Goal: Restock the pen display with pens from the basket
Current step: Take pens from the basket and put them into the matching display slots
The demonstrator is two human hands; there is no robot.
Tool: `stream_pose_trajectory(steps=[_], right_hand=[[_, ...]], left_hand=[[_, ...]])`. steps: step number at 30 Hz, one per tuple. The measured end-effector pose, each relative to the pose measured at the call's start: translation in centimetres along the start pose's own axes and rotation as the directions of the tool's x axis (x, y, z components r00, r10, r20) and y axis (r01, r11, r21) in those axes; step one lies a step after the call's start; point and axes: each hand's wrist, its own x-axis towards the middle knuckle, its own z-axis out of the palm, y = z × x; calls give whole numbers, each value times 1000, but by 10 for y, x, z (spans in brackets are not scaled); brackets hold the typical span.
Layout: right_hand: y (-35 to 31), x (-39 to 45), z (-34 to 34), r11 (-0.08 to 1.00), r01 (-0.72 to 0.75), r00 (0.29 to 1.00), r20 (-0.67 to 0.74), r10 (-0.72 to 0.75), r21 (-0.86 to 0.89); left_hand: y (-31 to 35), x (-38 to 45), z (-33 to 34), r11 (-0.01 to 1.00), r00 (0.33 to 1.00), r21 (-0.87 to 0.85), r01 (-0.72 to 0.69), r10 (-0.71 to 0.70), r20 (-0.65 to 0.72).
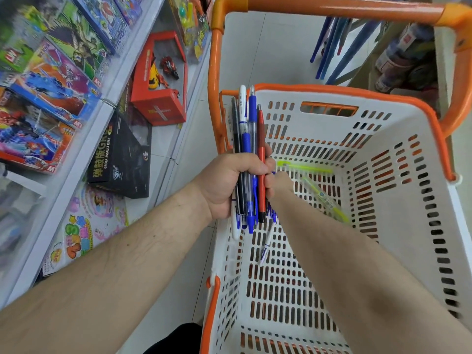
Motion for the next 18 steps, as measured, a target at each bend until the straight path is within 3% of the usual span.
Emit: stream_pose_trajectory(steps=[3,7,13,16,18], right_hand=[[19,-15,-11,991,-42,998,-50,49,126],[57,-40,5,990,-109,994,-5,110,89],[66,-49,36,982,-183,971,-145,188,46],[61,-57,47,990,-132,981,-150,124,-47],[62,-66,61,995,-16,994,-105,6,-97]], left_hand=[[0,-1,0,1000,1000,5,-6,6,-13],[2,-3,2,999,999,31,-19,20,-30],[2,-3,5,997,998,80,-18,23,-61],[2,-3,5,997,998,77,-11,16,-59],[2,-3,5,998,998,68,-9,13,-58]])
